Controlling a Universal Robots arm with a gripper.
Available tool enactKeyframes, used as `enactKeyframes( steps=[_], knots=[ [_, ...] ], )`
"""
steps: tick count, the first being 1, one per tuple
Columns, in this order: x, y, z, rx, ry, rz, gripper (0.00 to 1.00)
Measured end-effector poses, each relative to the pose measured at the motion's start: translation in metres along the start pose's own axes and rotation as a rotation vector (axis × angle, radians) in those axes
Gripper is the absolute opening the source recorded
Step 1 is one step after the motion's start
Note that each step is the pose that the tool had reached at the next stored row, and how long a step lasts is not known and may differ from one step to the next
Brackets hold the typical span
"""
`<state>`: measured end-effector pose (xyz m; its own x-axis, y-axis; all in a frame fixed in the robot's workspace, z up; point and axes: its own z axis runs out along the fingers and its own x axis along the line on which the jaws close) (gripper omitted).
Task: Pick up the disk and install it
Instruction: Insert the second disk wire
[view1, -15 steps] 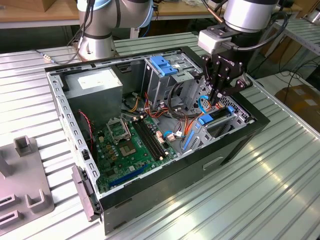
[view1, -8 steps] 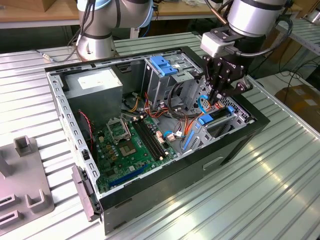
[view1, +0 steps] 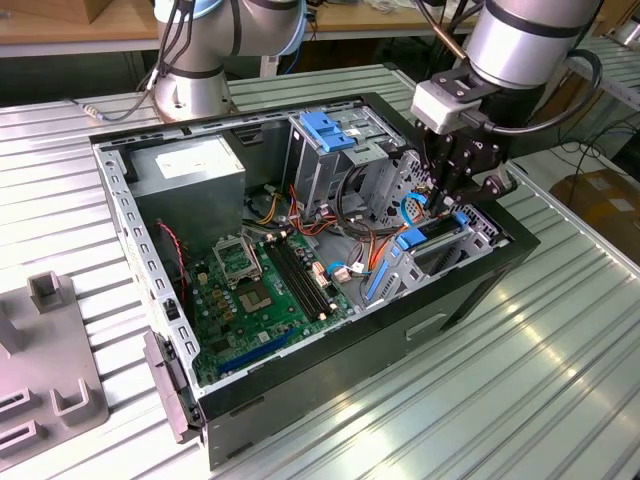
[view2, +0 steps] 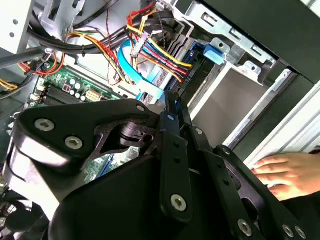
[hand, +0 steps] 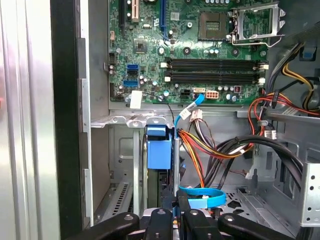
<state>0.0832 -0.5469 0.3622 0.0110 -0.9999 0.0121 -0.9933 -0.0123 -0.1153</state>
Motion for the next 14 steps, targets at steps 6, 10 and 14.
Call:
enactKeyframes(
  steps=[6, 10, 14],
  knots=[
    [0.0017, 0.0059, 0.0017, 0.0361, -0.0015, 0.001, 0.16],
    [0.0033, 0.0096, 0.0041, 0.0509, -0.005, 0.001, 0.16],
    [0.006, 0.0112, 0.0078, 0.0671, -0.0083, 0.002, 0.16]
  ],
)
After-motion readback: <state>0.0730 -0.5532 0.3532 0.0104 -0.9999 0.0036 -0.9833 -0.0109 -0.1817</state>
